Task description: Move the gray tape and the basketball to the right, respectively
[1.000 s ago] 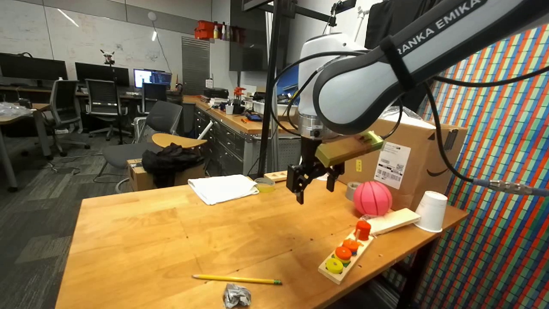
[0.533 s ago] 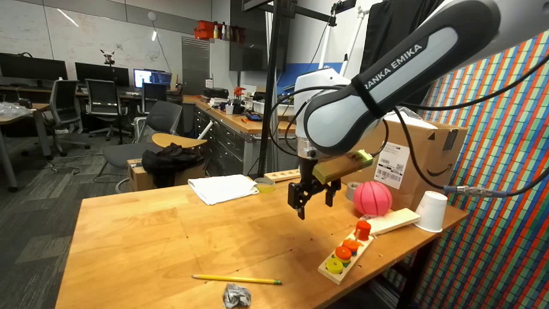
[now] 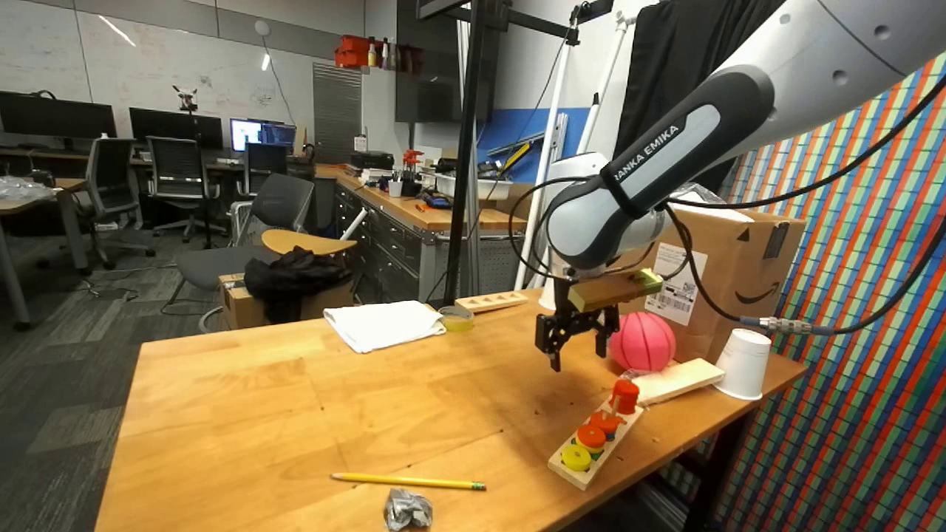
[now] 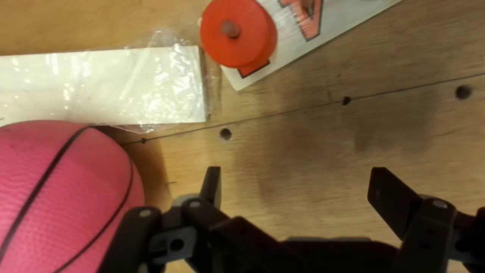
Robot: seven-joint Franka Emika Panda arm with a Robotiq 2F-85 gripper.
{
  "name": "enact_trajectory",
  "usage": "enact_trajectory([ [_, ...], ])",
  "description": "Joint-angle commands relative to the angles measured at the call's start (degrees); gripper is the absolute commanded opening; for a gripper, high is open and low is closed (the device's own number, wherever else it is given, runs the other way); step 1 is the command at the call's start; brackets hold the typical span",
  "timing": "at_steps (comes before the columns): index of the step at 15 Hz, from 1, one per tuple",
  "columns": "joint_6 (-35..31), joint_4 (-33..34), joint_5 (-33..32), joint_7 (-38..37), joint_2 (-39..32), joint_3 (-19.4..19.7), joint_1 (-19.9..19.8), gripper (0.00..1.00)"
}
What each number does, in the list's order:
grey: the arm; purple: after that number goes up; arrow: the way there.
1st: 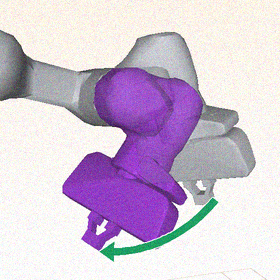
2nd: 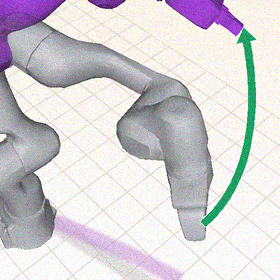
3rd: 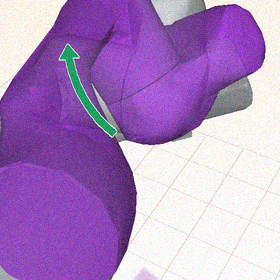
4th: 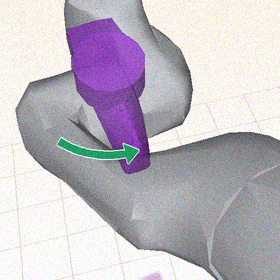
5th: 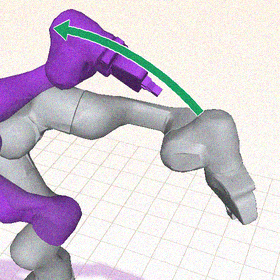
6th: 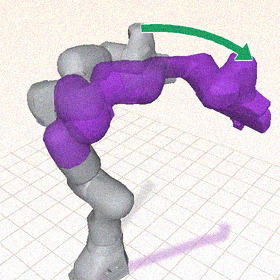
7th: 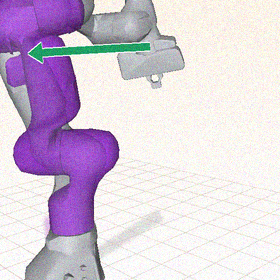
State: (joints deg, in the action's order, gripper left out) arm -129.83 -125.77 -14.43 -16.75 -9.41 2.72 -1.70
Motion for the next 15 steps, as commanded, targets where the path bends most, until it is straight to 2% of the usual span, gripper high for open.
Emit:
enact_trajectory([
  [1, 1.4, 2.7, 3.9, 3.1, -1.8, 2.7, -2.6, 1.00],
  [3, 1.3, 2.6, 3.6, 2.7, -1.7, 4.4, -3.8, 1.00],
  [8, -0.2, -1.1, -7.1, -2.9, 4.8, 8.1, -3.7, 1.00],
  [12, 0.1, -4.8, -16.5, -9.3, 10.7, 7.1, -3.3, 1.00],
  [15, 1.7, -8.2, -20.6, -12.1, 15.4, 4.9, -3.2, 1.00],
])
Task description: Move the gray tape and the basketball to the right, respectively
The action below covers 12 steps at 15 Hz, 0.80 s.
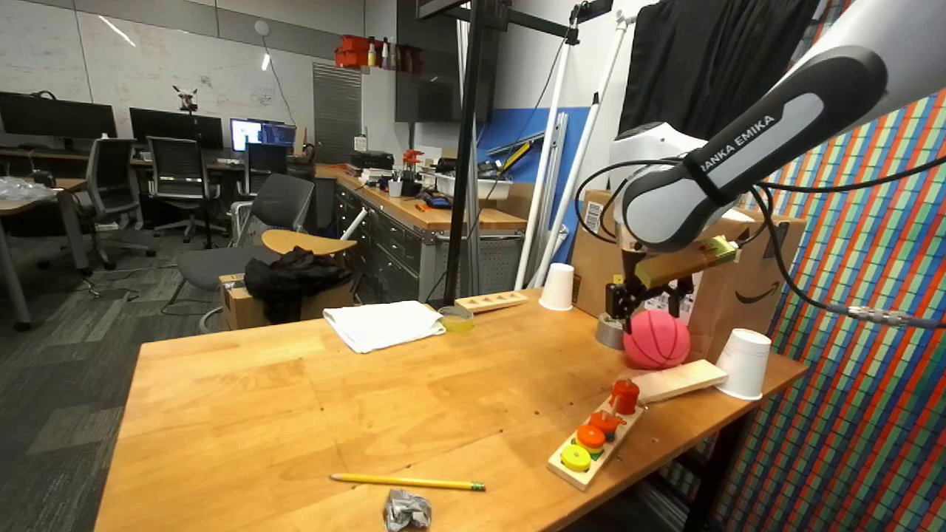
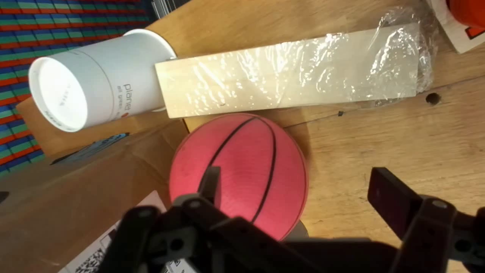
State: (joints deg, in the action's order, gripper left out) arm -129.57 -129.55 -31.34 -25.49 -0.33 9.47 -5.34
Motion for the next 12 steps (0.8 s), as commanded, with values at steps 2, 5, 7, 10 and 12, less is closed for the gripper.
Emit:
enact_trajectory([
  [2, 2.5, -6.4, -0.9, -3.1, 9.5, -3.7, 0.8, 1.00],
  [5, 2.3, -5.0, 1.0, -2.5, 7.5, -5.5, -0.2, 1.00],
  [7, 2.7, -5.5, 1.5, -2.5, 8.7, -6.6, 0.0, 1.00],
  [10, 2.6, -5.5, 1.4, -2.6, 7.6, -6.1, -0.5, 1.00],
  [12, 2.5, -5.5, 1.4, -2.6, 7.1, -5.9, -0.7, 1.00],
])
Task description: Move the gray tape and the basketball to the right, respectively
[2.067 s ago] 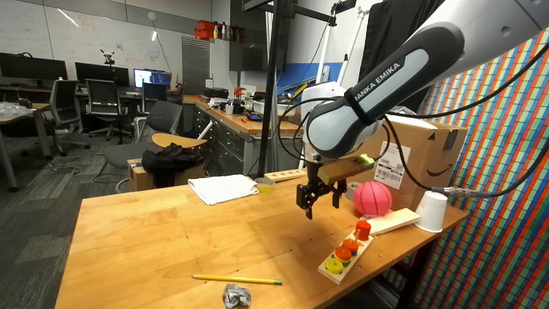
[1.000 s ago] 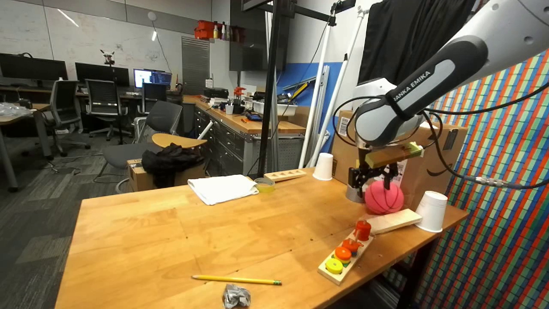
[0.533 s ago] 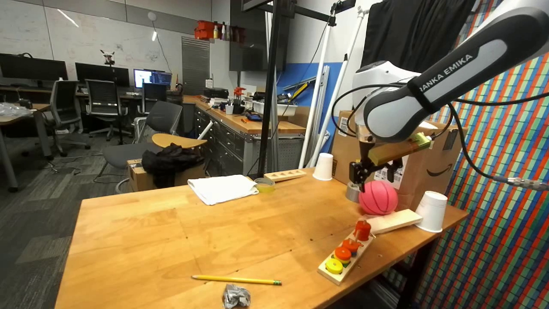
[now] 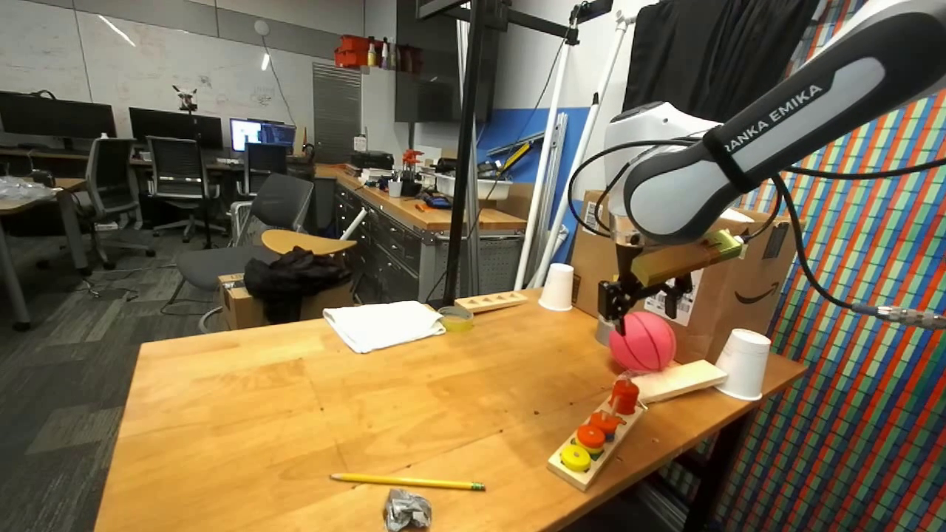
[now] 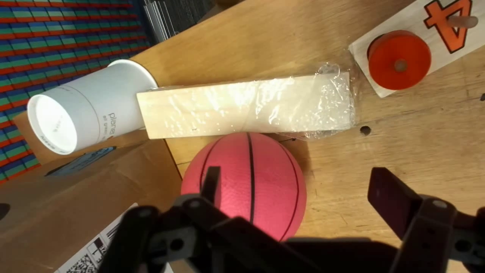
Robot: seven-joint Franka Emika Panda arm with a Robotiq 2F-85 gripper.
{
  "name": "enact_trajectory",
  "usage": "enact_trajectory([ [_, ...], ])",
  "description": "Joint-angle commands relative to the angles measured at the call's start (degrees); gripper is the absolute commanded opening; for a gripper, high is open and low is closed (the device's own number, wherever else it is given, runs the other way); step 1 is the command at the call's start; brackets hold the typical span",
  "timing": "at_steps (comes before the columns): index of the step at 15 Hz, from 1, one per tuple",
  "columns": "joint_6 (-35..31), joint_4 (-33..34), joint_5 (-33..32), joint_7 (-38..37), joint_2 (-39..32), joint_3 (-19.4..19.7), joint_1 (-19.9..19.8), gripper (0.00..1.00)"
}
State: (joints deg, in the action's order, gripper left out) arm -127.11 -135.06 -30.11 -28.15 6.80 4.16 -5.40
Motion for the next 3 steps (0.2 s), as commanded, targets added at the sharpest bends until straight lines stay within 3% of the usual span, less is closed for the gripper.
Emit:
enact_trajectory([
  [1, 0.0, 0.1, 0.1, 0.1, 0.0, -0.6, -0.6, 1.00],
  [3, 0.0, 0.1, 0.1, 0.1, 0.0, -0.7, -0.6, 1.00],
])
